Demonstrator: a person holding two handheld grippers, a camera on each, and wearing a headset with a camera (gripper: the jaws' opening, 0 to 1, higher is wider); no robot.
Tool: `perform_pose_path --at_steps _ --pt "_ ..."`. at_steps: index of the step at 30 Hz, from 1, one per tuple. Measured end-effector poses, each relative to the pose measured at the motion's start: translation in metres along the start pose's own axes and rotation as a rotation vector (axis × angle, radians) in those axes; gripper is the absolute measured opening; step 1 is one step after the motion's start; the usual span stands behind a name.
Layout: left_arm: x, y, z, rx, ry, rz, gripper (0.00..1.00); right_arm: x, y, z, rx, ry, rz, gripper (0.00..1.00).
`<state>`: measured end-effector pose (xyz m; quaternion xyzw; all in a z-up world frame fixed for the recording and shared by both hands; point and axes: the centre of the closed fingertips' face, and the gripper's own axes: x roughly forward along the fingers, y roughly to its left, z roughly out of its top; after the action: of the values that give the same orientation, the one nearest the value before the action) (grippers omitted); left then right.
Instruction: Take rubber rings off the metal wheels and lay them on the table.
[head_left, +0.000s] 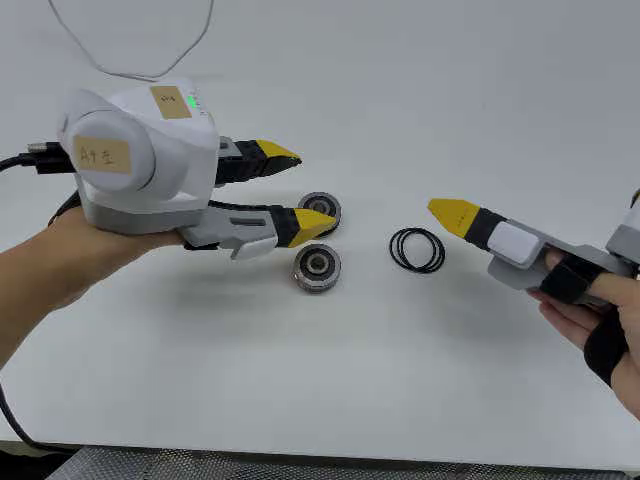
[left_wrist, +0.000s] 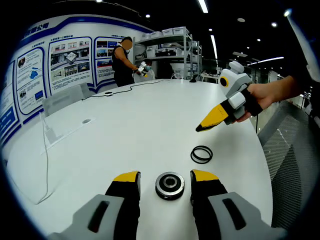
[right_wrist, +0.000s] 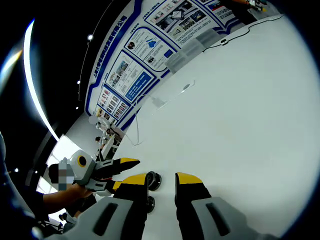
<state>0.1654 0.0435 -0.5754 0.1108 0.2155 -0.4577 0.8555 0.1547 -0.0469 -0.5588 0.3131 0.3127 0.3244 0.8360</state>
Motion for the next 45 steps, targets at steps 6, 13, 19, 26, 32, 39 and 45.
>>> perform_pose_path --at_steps 6,13,19,26,32,39,45 --pt "0.006 0.001 -0.005 0.009 0.019 -0.017 0.26 0.017 0.008 -0.011 -0.054 0.061 0.039 0.24" --pt "0.011 -0.005 -0.012 0.013 0.040 -0.049 0.22 0.027 0.011 -0.022 -0.060 0.113 0.061 0.24" --pt "0.013 -0.009 -0.017 0.024 0.062 -0.066 0.21 0.032 0.010 -0.026 -0.067 0.132 0.062 0.25" --pt "0.014 -0.008 -0.016 0.021 0.056 -0.067 0.20 0.035 0.012 -0.028 -0.066 0.139 0.072 0.25" --pt "0.013 -0.009 -0.017 0.022 0.055 -0.069 0.19 0.037 0.012 -0.031 -0.070 0.148 0.072 0.25" --pt "0.013 -0.010 -0.017 0.032 0.058 -0.073 0.18 0.040 0.014 -0.032 -0.068 0.152 0.078 0.25" --pt "0.013 -0.009 -0.017 0.052 0.062 -0.074 0.17 0.045 0.017 -0.034 -0.061 0.165 0.092 0.25"
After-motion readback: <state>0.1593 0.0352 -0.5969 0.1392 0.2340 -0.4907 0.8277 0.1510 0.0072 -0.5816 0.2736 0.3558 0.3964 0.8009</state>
